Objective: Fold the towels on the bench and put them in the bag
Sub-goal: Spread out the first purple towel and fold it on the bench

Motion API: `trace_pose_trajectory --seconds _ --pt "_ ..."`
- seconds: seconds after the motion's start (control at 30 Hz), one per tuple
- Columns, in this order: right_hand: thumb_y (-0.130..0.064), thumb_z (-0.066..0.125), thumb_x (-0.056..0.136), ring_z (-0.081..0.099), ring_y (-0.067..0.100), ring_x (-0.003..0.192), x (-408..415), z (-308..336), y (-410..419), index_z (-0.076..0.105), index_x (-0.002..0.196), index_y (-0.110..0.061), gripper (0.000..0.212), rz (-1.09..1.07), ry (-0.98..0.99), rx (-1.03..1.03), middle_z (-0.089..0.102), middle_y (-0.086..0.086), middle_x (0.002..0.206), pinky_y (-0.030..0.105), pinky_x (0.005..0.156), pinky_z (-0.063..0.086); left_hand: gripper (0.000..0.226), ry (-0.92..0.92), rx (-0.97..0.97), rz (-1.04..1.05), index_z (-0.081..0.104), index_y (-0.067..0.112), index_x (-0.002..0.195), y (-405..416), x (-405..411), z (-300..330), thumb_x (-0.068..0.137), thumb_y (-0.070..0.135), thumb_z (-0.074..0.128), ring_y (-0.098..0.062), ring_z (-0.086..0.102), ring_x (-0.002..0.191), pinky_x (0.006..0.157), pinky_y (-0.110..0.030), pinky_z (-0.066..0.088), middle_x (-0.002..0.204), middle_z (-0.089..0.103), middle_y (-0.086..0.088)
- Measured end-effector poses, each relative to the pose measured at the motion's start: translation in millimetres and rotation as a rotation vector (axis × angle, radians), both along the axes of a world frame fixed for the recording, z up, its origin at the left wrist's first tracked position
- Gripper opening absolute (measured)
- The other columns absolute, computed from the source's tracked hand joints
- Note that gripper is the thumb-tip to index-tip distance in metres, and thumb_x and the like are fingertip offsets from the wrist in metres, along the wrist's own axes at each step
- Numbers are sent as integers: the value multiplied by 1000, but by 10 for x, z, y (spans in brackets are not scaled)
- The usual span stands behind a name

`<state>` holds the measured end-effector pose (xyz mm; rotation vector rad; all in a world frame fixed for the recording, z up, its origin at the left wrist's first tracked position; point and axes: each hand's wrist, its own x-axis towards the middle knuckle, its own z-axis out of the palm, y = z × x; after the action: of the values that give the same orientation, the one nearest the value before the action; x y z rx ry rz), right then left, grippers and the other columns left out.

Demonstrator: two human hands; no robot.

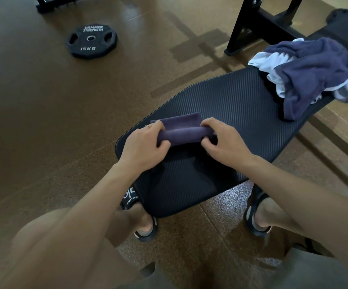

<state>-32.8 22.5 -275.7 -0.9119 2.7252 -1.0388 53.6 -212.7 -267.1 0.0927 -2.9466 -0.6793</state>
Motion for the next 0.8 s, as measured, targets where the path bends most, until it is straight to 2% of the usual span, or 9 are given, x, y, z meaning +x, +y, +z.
trace_pose_trajectory --seconds 0.13,0.23,0.3,0.4,0.47,0.6,0.7,0.8 --pt "-26 58 96 65 13 92 -131 44 -102 57 117 -27 21 -110 -226 -57 67 -5 99 30 78 55 11 -166 268 164 56 21 104 -57 -107 -9 96 24 48 -18 60 87 77 -40 50 92 63 4" --pt "-34 56 100 64 15 96 -234 -4 -182 56 118 -25 20 -184 -295 -47 67 -3 102 34 81 55 14 -203 323 232 56 17 108 -77 -186 -70 99 23 46 -18 57 97 81 -36 45 101 60 3" --pt "-36 56 101 62 16 96 -289 -35 -235 55 118 -24 21 -218 -321 -31 66 -2 103 32 78 52 18 -198 302 252 54 17 113 -92 -226 -100 99 24 46 -20 53 101 85 -34 41 110 58 -2" --pt "-34 56 101 61 18 94 -353 -62 -292 54 121 -24 23 -221 -315 7 64 -1 101 28 73 45 27 -228 255 250 52 24 123 -79 -266 -108 97 28 47 -23 53 101 90 -41 47 117 50 -3" --pt "-30 55 101 61 19 97 -381 -43 -325 55 126 -23 26 -202 -326 33 65 0 102 29 76 45 29 -250 189 240 53 27 124 -66 -287 -99 97 32 46 -26 56 100 89 -43 51 118 48 -3" --pt "-24 52 100 57 19 104 -406 34 -345 60 125 -24 27 -164 -350 115 62 1 112 29 78 43 31 -272 -1 184 60 21 121 -95 -350 -82 96 36 47 -26 51 111 94 -45 49 120 49 -4" --pt "-20 52 96 59 16 95 -373 94 -296 63 117 -25 24 -149 -426 135 65 -4 98 27 68 45 30 -320 -72 102 61 16 114 -80 -378 -65 93 34 49 -25 46 114 96 -43 46 117 51 -4" --pt "-18 53 95 60 12 90 -260 130 -181 64 114 -26 23 -132 -475 152 65 -7 90 24 63 43 22 -377 -170 -24 56 17 100 14 -334 -21 92 37 50 -21 44 106 87 -38 43 106 48 0"
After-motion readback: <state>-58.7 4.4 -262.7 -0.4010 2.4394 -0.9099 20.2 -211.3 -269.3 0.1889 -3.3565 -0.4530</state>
